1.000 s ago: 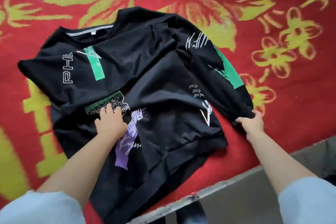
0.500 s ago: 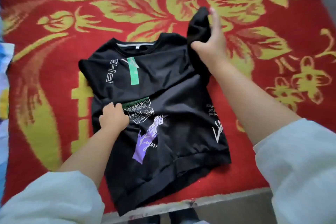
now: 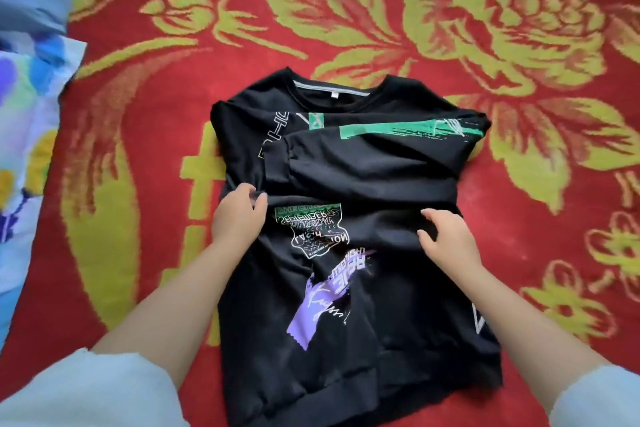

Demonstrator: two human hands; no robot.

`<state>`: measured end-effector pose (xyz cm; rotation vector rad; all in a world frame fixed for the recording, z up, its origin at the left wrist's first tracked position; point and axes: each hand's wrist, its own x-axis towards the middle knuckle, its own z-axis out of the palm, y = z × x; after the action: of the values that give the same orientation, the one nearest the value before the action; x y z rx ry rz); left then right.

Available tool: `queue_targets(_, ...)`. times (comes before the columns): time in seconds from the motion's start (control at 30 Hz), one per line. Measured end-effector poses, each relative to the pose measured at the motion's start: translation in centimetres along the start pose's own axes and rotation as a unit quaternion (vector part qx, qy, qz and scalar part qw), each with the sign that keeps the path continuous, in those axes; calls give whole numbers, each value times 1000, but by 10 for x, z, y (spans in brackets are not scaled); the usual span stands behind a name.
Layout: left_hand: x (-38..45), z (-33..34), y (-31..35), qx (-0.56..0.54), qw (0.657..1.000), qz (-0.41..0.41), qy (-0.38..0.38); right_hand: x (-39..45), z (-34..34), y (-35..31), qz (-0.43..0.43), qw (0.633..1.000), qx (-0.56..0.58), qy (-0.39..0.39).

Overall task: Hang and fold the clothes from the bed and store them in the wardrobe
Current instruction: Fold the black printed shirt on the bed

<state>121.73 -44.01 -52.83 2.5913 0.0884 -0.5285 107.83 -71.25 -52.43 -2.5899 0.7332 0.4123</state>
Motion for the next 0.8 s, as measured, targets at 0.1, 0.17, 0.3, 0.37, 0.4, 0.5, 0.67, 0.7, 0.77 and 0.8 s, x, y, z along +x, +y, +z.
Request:
queue_targets(0.1,41,22,30,-104,992,-76,-3,34,-1,19,60,997,-40,29)
queue_targets(0.17,66,38,38,-148,975,-163,-26,51,4,26,84,995,-52,17)
queue_targets(0.3,90,54,44,-217,963,-162,-5,73,4,26,90,993,-39,65)
queue_targets(0.37,91,45,42,-268,955,-110,68,83,-2,23,88,989,-87,76)
queue_targets(0.4,88,39,39,-288,947,-95,102,87,-6,22,89,986,-126,68)
queue_targets(0.5,74,24,20,-278,947,-93,135,101,-23,21,76,974,-213,21)
queue_targets(0.67,82,24,-3,-155,976,-120,89,129,-29,22,-16,973,-207,-100)
queue_targets(0.7,82,27,-8,-134,979,-131,81,126,-25,25,-9,974,-189,-122)
queue_targets(0.77,66,30,-17,-99,983,-123,96,104,-12,34,3,980,-132,-151)
queue_targets(0.8,49,33,-24,-93,982,-122,106,87,-4,41,3,987,-86,-137)
